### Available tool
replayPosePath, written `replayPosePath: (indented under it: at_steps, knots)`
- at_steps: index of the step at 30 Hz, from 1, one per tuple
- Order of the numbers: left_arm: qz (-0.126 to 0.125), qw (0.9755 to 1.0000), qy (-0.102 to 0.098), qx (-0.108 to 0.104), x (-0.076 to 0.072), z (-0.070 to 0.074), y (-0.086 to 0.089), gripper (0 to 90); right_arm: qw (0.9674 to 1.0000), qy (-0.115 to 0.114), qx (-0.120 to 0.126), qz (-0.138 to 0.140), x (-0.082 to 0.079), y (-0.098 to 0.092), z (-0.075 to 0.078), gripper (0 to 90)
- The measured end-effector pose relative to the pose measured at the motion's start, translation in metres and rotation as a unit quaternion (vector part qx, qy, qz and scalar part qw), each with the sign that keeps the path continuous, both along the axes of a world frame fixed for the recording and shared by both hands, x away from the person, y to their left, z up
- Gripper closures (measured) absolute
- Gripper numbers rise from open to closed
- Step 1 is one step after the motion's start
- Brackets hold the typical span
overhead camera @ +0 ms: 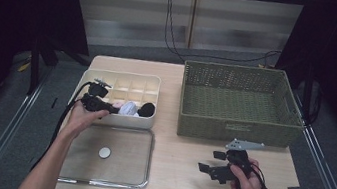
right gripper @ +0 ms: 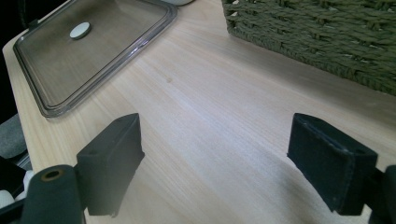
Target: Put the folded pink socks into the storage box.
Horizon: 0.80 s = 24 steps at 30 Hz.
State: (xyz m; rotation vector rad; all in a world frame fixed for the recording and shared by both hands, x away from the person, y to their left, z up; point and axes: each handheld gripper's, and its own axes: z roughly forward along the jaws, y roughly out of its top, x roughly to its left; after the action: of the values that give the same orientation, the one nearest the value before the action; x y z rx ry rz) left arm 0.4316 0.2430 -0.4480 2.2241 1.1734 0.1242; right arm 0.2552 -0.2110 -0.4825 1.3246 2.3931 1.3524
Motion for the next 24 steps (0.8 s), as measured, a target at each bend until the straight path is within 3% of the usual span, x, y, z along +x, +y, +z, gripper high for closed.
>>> replayPosePath:
  at_steps: [5,8,12,19,24]
  knots:
    - [0.008,0.9995,-0.009,-0.028,-0.004,0.003,0.013,60.4,1.0,0.0,-0.004,-0.001,0.001,0.001,0.0,18.0]
    - [0.014,0.9993,-0.025,-0.022,-0.008,0.006,0.017,57.7,1.0,0.0,-0.004,-0.002,0.001,0.002,0.0,17.8]
    - [0.02,0.999,-0.028,-0.028,-0.009,0.009,0.022,47.4,1.0,0.0,-0.002,-0.004,0.002,0.001,0.001,17.8]
    - [0.021,0.9969,-0.048,-0.058,-0.019,0.015,0.03,35.9,0.9999,0.003,-0.004,-0.01,0.006,0.002,0.0,18.1]
    - [0.015,0.9963,-0.06,-0.059,-0.028,0.021,0.035,32.0,0.9999,0.003,-0.006,-0.013,0.006,0.004,0.0,18.9]
